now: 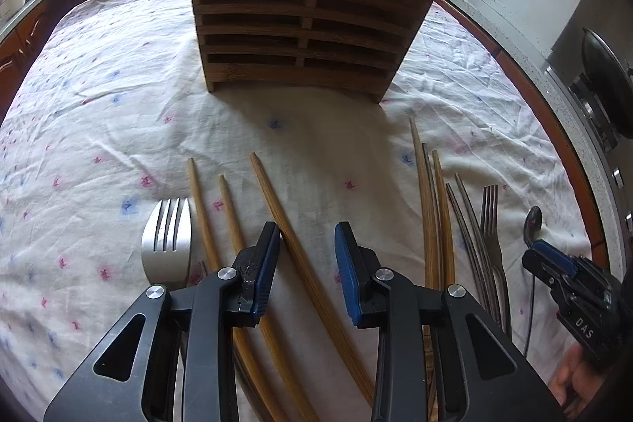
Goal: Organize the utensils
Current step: 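Lower the right tool toward the steel spoon while the left tool approaches a chopstick, then close the right tool on the spoon while the left tool grips a wooden chopstick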
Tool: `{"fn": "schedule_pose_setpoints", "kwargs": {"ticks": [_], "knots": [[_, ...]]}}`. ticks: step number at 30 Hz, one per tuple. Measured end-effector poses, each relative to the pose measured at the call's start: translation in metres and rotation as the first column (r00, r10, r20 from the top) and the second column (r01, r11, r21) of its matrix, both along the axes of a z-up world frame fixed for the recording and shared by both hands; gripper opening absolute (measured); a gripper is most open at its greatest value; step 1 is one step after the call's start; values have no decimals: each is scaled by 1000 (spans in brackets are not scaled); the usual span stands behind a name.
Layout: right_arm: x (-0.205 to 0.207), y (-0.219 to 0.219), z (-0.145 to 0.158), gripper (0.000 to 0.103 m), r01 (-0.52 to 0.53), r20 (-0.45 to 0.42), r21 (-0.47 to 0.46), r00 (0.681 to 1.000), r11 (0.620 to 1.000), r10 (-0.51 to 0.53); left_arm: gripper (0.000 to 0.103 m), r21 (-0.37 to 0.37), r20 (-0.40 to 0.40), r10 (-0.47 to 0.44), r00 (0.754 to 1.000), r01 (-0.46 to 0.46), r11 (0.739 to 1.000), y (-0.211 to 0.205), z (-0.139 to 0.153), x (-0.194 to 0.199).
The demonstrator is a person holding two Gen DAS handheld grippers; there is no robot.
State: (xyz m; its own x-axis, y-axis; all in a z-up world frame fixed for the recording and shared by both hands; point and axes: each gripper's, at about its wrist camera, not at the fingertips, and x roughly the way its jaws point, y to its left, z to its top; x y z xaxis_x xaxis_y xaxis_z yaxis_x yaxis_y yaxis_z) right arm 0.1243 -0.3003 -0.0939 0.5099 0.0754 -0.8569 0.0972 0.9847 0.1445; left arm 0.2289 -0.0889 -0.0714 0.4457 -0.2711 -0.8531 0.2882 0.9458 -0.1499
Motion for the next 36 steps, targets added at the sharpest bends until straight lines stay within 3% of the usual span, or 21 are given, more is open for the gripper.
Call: {"fn": "schedule_pose_setpoints", "kwargs": {"ticks": [5, 12, 14, 19, 22, 23, 26, 31, 36], "knots": [[16, -3, -3, 18, -12, 20, 26, 1000, 1000, 11, 28, -26, -14, -134, 991, 134, 991, -20, 0, -11], [19, -15, 7, 23, 11, 63, 60, 998, 998, -15, 29, 13, -21, -50, 999, 50, 999, -9, 3, 1], [25, -22, 5, 35, 18, 58, 77, 998, 997, -22, 30, 12, -22, -53, 998, 53, 999, -11, 2, 7], [43, -29, -4, 35, -17, 44, 125, 999, 992, 11, 31, 74, -11, -96, 995, 96, 993, -31, 2, 16], [50, -24, -6, 28, -49, 50, 104, 998, 993, 44, 20, 123, 16, -123, 992, 120, 985, -39, 1, 14], [50, -22, -6, 20, -55, 55, 88, 997, 995, 50, 11, 122, 19, -125, 992, 122, 985, -39, 0, 14], [50, -20, -8, 6, -77, 56, 98, 996, 992, 72, 7, 88, 6, -115, 993, 114, 990, -32, 1, 16], [42, -18, 2, 3, -90, 76, 116, 994, 989, 82, 5, 59, 30, -115, 993, 113, 992, -26, 15, 1], [28, -14, 28, 3, -114, 130, 92, 986, 989, 102, 5, -3, 114, -122, 986, 123, 992, -17, 53, -24]]}}
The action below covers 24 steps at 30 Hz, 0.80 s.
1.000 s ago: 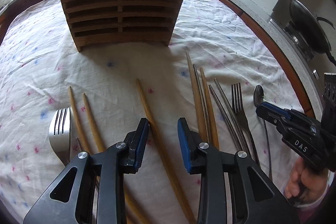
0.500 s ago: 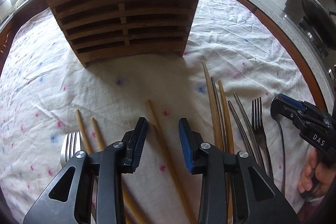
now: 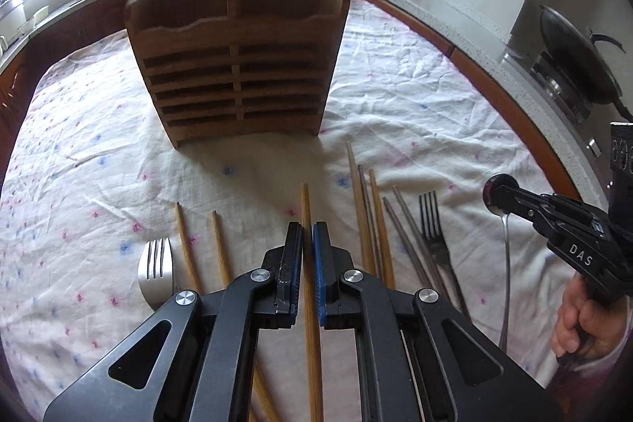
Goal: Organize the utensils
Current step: 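Close the right tool on the spoon while the left tool grips a wooden chopstick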
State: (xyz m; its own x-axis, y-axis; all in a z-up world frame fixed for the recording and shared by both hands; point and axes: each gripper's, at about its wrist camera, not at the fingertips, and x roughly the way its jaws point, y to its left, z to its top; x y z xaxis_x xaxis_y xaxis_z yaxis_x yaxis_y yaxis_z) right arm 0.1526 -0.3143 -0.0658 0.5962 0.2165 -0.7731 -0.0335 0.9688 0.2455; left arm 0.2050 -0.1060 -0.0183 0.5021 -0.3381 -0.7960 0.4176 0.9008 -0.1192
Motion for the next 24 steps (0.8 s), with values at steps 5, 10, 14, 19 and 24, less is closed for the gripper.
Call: {"fn": "schedule_pose_setpoints", "kwargs": {"ticks": [5, 10, 14, 19, 24], "knots": [[-14, 9, 37, 3, -16, 88, -28, 996, 999, 19, 5, -75, 77, 2, 997, 4, 997, 19, 42, -26], [-23, 23, 72, 3, -26, 187, -85, 982, 996, 42, 5, -152, 123, 22, 992, -4, 988, 43, 70, -42], [-22, 41, 90, 3, -47, 245, -143, 966, 989, 81, 5, -190, 161, 51, 986, -20, 982, 60, 86, -51], [-17, 56, 99, 3, -69, 289, -159, 951, 985, 113, 5, -223, 191, 79, 978, -35, 974, 77, 97, -58], [-16, 64, 104, 3, -74, 347, -144, 930, 987, 120, 5, -262, 193, 100, 976, -47, 964, 89, 98, -55]]}}
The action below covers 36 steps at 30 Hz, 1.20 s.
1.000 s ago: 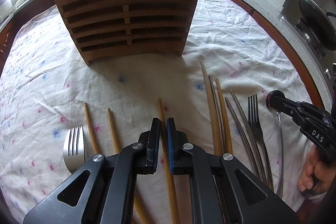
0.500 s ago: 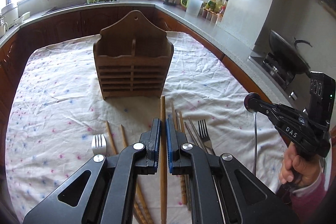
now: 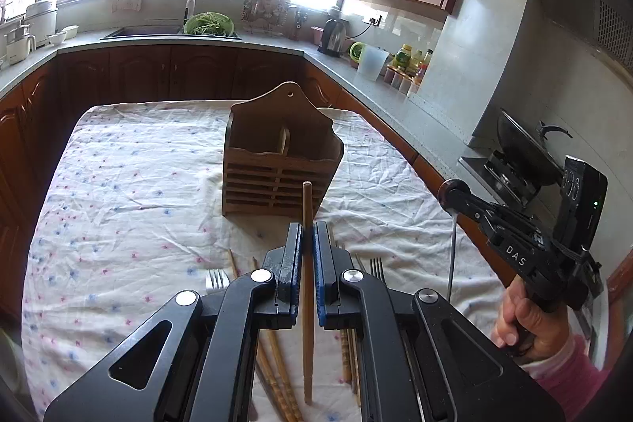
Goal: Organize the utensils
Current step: 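Close the right tool on the spoon while the left tool grips a wooden chopstick, then lift the spoon and chopstick and carry both over the wooden holder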
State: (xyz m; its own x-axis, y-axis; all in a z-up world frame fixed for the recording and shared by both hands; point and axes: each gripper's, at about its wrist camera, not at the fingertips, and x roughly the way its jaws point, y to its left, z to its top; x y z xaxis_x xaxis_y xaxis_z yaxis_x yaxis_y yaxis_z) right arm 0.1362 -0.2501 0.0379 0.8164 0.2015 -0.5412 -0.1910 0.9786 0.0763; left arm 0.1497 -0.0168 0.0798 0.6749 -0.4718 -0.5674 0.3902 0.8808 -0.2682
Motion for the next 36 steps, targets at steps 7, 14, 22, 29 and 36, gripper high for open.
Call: {"fn": "schedule_pose_setpoints", "kwargs": {"ticks": [7, 14, 22, 29, 36], "knots": [[5, 8, -2, 3, -11, 44, 8, 999, 1000, 11, 5, -29, 3, 5, 1000, -5, 1000, 7, 3, 5], [12, 6, -10, 4, -22, 29, 26, 999, 999, 22, 5, -39, 11, 10, 1000, -9, 999, 9, 8, 9], [17, 5, -11, 5, -27, 37, 43, 999, 999, 26, 5, -61, 25, 19, 1000, -17, 998, 13, 17, 21], [35, 10, 3, 4, -18, 157, 53, 988, 998, 9, 5, -88, 97, 46, 994, -37, 995, 18, 49, 40], [79, 16, 37, 4, 60, 323, 116, 942, 991, -95, 5, -120, 234, 125, 964, -99, 988, 26, 101, 78]]}}
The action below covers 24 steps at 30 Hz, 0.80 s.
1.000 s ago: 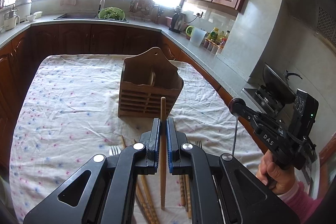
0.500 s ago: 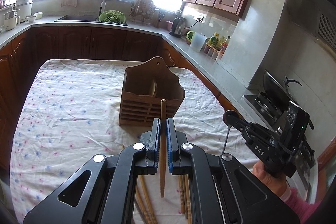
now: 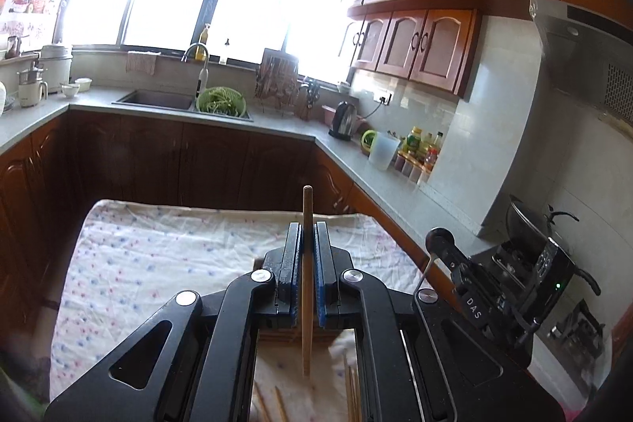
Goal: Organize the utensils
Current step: 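Lift the spoon and chopstick and carry both over the wooden holder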
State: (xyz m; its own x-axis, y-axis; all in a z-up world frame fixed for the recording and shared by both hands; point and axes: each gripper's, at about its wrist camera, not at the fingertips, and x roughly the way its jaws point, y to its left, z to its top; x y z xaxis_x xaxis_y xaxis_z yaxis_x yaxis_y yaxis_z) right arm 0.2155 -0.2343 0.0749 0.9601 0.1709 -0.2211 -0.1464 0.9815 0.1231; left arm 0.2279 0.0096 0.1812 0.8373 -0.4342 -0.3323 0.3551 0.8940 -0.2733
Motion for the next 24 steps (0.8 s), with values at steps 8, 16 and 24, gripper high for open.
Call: {"fn": "schedule_pose_setpoints", "kwargs": {"ticks": [8, 16, 24], "knots": [[59, 15, 17, 4, 106, 127, -10, 986, 994, -104, 5, -26, 79, 110, 991, -108, 994, 5, 15, 62], [90, 28, -33, 4, 140, 51, -34, 989, 990, -138, 5, -56, -6, 171, 985, -171, 984, 5, -48, 104], [92, 31, -67, 4, 102, -43, -76, 993, 992, -105, 5, -46, -87, 156, 984, -161, 986, -4, -95, 112]]}}
